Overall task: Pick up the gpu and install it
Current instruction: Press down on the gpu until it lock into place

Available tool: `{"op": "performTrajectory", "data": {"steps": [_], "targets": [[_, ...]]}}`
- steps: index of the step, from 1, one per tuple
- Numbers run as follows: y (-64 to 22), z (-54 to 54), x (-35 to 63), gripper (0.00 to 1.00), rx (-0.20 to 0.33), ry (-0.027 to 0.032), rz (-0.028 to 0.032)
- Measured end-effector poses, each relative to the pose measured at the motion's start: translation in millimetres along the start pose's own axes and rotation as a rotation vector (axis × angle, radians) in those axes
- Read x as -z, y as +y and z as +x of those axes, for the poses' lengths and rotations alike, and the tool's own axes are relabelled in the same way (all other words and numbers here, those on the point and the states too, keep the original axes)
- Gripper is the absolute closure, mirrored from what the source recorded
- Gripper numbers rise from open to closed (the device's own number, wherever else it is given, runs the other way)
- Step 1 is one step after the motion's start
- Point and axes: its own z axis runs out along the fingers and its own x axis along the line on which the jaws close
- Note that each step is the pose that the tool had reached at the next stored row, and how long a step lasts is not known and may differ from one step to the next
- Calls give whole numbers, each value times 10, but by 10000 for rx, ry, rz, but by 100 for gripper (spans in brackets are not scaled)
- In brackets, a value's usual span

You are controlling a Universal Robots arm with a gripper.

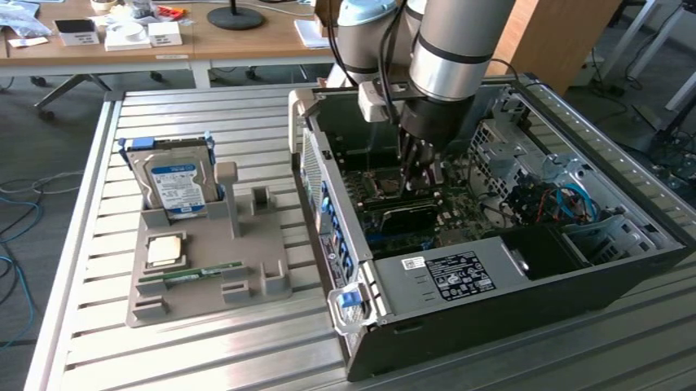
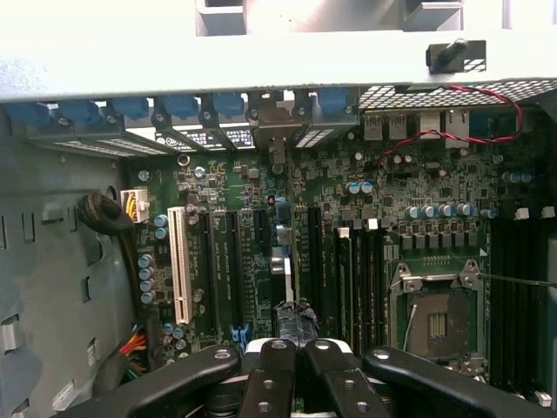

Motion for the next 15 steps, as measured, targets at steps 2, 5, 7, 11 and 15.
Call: {"op": "performTrajectory", "data": {"steps": [2,5,7,11,15], "targets": [[0,0,-1,89,0,-1,1],[0,0,-15,89,0,-7,3],[0,0,-16,89,0,-2,0],[0,0,-17,89,0,-4,1],[1,-8,-22,89,0,-4,1]]}}
